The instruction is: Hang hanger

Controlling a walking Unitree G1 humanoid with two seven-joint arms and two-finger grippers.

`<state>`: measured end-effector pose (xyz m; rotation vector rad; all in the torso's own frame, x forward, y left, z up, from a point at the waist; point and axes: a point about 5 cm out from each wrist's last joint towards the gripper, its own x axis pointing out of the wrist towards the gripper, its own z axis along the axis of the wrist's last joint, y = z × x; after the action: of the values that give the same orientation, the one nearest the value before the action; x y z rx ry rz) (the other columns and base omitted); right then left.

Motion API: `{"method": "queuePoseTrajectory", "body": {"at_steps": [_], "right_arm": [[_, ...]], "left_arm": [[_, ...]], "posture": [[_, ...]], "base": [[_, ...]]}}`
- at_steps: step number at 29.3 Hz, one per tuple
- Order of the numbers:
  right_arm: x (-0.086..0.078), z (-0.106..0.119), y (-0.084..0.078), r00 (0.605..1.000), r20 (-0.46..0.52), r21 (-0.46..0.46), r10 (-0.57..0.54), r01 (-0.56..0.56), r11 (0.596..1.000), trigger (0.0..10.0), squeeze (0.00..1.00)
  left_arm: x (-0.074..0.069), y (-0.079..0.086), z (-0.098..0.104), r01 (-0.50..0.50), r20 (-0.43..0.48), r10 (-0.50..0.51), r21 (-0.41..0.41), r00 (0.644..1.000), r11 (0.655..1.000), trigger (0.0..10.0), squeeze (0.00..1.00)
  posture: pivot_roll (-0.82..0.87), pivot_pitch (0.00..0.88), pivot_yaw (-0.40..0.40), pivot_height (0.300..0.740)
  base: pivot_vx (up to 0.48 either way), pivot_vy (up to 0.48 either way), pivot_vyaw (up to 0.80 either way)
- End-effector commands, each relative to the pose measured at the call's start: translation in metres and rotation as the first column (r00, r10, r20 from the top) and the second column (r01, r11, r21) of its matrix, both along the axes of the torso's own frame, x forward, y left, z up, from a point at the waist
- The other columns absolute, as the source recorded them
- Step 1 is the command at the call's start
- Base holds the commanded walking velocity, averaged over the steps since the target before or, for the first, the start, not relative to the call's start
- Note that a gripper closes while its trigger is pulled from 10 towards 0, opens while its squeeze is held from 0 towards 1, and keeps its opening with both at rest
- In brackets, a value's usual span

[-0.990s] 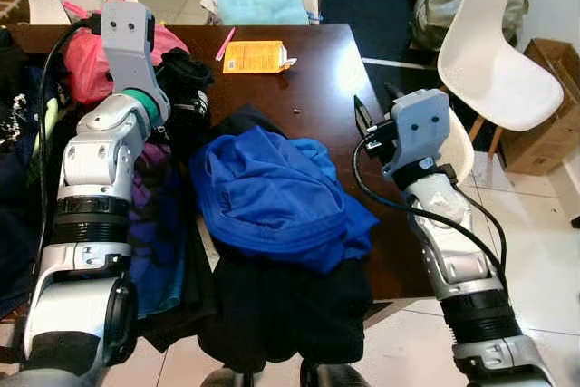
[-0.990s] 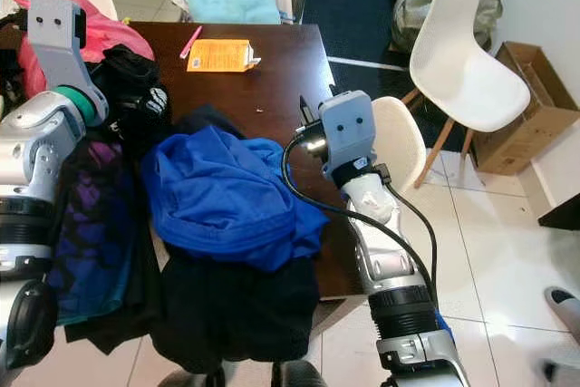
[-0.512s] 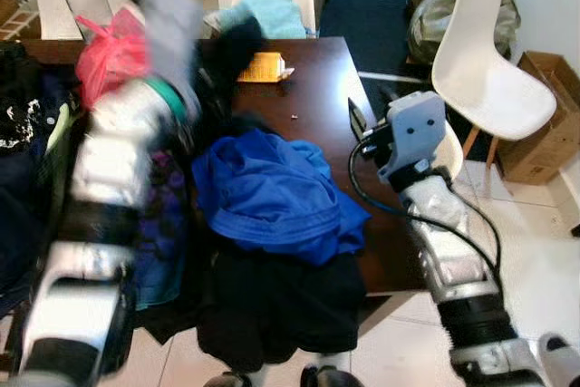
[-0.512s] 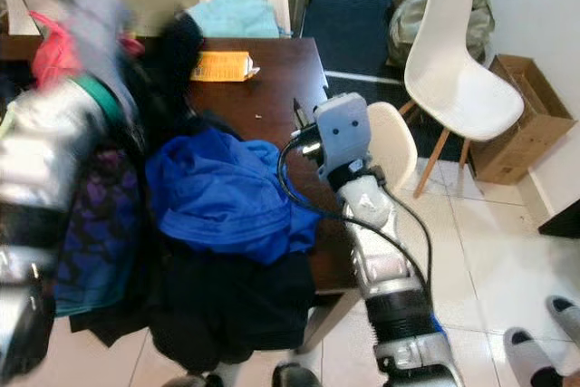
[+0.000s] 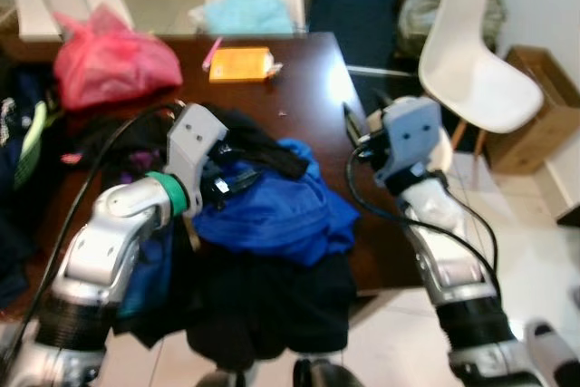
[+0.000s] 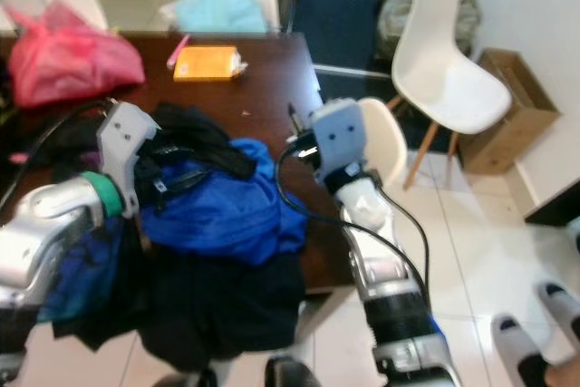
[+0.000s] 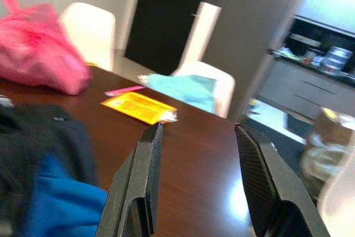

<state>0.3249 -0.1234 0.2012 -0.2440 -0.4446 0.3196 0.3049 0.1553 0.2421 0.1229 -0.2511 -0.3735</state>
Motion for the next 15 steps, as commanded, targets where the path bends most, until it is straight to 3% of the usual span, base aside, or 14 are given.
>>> {"method": "queuePoseTrajectory", "body": {"at_steps": [1, 2, 3, 4, 6, 7, 8, 9, 10, 11, 15], "right_arm": [[0.001, 0.000, -0.001, 1.000, -0.004, 0.001, 0.002, -0.002, 1.000, 10.0, 0.00], [0.001, 0.000, 0.001, 1.000, -0.006, 0.019, 0.016, -0.016, 1.000, 10.0, 0.00], [0.000, 0.003, 0.004, 0.999, -0.006, 0.067, 0.035, -0.034, 0.997, 10.0, 0.00], [0.000, 0.003, 0.004, 0.999, -0.006, 0.067, 0.035, -0.034, 0.997, 10.0, 0.00], [-0.002, 0.011, 0.010, 0.998, -0.002, 0.188, 0.070, -0.069, 0.980, 10.0, 0.00], [-0.002, 0.011, 0.010, 0.998, -0.002, 0.188, 0.070, -0.069, 0.980, 10.0, 0.00], [-0.003, 0.016, 0.011, 0.996, 0.003, 0.276, 0.086, -0.084, 0.957, 10.0, 0.00], [-0.003, 0.016, 0.011, 0.996, 0.003, 0.276, 0.086, -0.084, 0.957, 10.0, 0.00], [-0.005, 0.022, 0.011, 0.995, 0.010, 0.380, 0.104, -0.100, 0.919, 10.0, 0.00], [-0.006, 0.023, 0.010, 0.994, 0.013, 0.409, 0.108, -0.104, 0.906, 10.0, 0.00], [-0.007, 0.027, 0.011, 0.994, 0.027, 0.420, 0.110, -0.111, 0.901, 10.0, 0.00]], "left_arm": [[-0.003, 0.011, 0.010, -0.092, 0.059, 0.093, -0.016, 0.994, 0.996, 10.0, 0.00], [-0.003, 0.013, 0.019, -0.198, 0.138, 0.198, -0.009, 0.970, 0.980, 10.0, 0.00], [-0.002, 0.013, 0.024, -0.268, 0.176, 0.273, -0.052, 0.946, 0.962, 10.0, 0.00], [-0.002, 0.013, 0.024, -0.268, 0.176, 0.273, -0.052, 0.946, 0.962, 10.0, 0.00], [0.001, 0.012, 0.026, -0.365, 0.188, 0.381, -0.116, 0.905, 0.924, 10.0, 0.00], [0.001, 0.012, 0.026, -0.365, 0.188, 0.381, -0.116, 0.905, 0.924, 10.0, 0.00], [0.002, 0.010, 0.026, -0.370, 0.174, 0.389, -0.135, 0.904, 0.919, 10.0, 0.00], [0.002, 0.010, 0.026, -0.370, 0.174, 0.389, -0.135, 0.904, 0.919, 10.0, 0.00], [0.000, 0.008, 0.025, -0.375, 0.167, 0.393, -0.133, 0.904, 0.918, 10.0, 0.00], [0.000, 0.008, 0.025, -0.379, 0.169, 0.396, -0.124, 0.903, 0.917, 10.0, 0.00], [0.001, 0.010, 0.024, -0.387, 0.173, 0.400, -0.104, 0.900, 0.916, 10.0, 0.00]], "posture": [[0.03, 0.065, -0.010, 0.740], [0.03, 0.067, -0.022, 0.740], [0.03, 0.062, -0.021, 0.740], [0.03, 0.062, -0.021, 0.740], [0.02, 0.062, -0.021, 0.740], [0.02, 0.062, -0.021, 0.740], [0.02, 0.063, -0.014, 0.740], [0.02, 0.063, -0.014, 0.740], [0.02, 0.062, -0.008, 0.740], [0.02, 0.062, -0.008, 0.740], [0.02, 0.060, -0.003, 0.740]], "base": [[0.000, 0.000, 0.00], [0.000, 0.000, 0.00], [0.000, 0.000, 0.00], [0.000, 0.000, 0.00], [0.000, 0.000, 0.00], [0.000, 0.000, 0.00], [0.000, 0.000, 0.00], [0.000, 0.000, 0.00], [0.000, 0.000, 0.00], [0.000, 0.000, 0.00], [0.000, 0.000, 0.00]]}}
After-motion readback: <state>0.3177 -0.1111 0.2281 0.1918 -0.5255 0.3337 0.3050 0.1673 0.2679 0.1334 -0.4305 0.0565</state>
